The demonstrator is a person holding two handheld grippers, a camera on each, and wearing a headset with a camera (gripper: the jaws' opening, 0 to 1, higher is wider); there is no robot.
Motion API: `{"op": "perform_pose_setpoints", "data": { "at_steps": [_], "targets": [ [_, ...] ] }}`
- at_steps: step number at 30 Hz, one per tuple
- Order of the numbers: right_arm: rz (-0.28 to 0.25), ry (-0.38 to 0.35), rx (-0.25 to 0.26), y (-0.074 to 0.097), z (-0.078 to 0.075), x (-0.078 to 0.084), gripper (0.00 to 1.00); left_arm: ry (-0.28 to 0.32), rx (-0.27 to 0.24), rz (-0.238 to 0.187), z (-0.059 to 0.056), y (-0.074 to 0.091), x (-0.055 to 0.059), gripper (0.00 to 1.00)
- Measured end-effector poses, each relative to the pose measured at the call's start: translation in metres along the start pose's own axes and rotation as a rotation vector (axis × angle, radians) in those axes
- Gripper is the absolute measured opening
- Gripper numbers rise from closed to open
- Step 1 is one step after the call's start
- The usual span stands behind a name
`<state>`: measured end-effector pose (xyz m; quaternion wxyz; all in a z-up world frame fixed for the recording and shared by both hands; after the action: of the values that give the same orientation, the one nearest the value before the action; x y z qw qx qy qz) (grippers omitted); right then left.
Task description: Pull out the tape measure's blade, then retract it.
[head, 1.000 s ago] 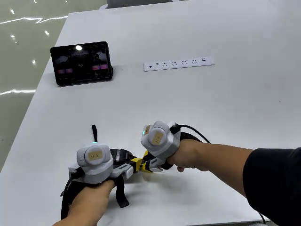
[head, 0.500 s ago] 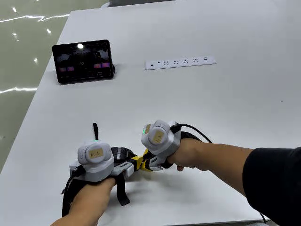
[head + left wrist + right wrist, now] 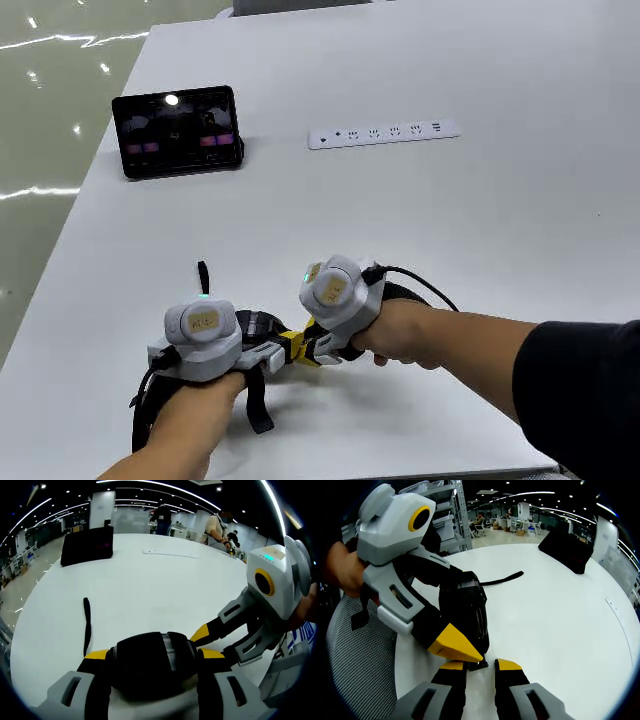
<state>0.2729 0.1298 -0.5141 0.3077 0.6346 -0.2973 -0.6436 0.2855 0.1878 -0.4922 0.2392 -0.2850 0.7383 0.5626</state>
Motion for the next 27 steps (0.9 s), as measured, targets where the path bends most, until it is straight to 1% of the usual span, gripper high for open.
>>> {"op": "perform_pose_setpoints", "data": {
  "at_steps": [2,4,5,7,8,10,11,13,15,18,20,22,23,26,27],
  "targets": [
    [-0.011,-0.017,0.003,0.004,-0.001,-0.002,0.2,-0.023,0.003,-0.008,0.0,-0.002,-0.003,0.66],
    [-0.02,-0.032,0.012,0.007,-0.003,-0.004,0.2,-0.028,0.002,-0.006,-0.002,-0.001,-0.004,0.66],
    [-0.023,-0.034,0.017,0.008,-0.003,-0.004,0.21,-0.029,0.003,-0.009,-0.002,0.0,-0.006,0.66],
    [-0.035,-0.05,0.027,0.013,-0.005,-0.005,0.2,-0.023,0.011,-0.017,-0.003,0.0,-0.009,0.65],
    [-0.041,-0.058,0.033,0.015,-0.006,-0.004,0.21,-0.015,0.022,-0.028,-0.003,0.001,-0.013,0.65],
    [-0.041,-0.062,0.042,0.019,-0.007,-0.003,0.22,-0.017,0.041,-0.04,-0.004,0.003,-0.018,0.65],
    [-0.045,-0.064,0.048,0.023,-0.008,-0.002,0.23,-0.007,0.052,-0.048,-0.004,0.003,-0.022,0.66],
    [-0.053,-0.071,0.056,0.028,-0.008,-0.001,0.24,-0.005,0.066,-0.058,-0.004,0.005,-0.028,0.7],
    [-0.062,-0.08,0.072,0.036,-0.01,0.001,0.25,-0.004,0.086,-0.076,-0.006,0.008,-0.036,0.73],
    [-0.089,-0.123,0.096,0.05,-0.013,0.005,0.28,-0.026,0.111,-0.098,-0.008,0.012,-0.044,0.82],
    [-0.096,-0.125,0.109,0.056,-0.014,0.008,0.3,-0.035,0.125,-0.104,-0.01,0.015,-0.046,0.91],
    [-0.102,-0.126,0.124,0.065,-0.014,0.013,0.31,-0.049,0.132,-0.104,-0.01,0.017,-0.046,0.99],
    [-0.104,-0.132,0.132,0.07,-0.014,0.017,0.32,-0.075,0.146,-0.106,-0.012,0.021,-0.045,0.99],
    [-0.107,-0.148,0.147,0.082,-0.012,0.026,0.36,-0.101,0.16,-0.088,-0.012,0.027,-0.041,0.99],
    [-0.107,-0.151,0.151,0.085,-0.011,0.029,0.37,-0.103,0.163,-0.089,-0.011,0.029,-0.041,0.99]
  ]
}}
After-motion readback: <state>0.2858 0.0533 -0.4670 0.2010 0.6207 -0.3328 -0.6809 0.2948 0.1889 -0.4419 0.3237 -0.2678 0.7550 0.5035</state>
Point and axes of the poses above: the centre of the closed fingertips' face, and the gripper's own axes: y roughly backward along the fingers, z roughly to its left, x roughly out of its underside, the point moved 1 cm from there along y, roughly backward along the fingers, and after that the axes turned 9 degrees about y, right-handed, at the moved point
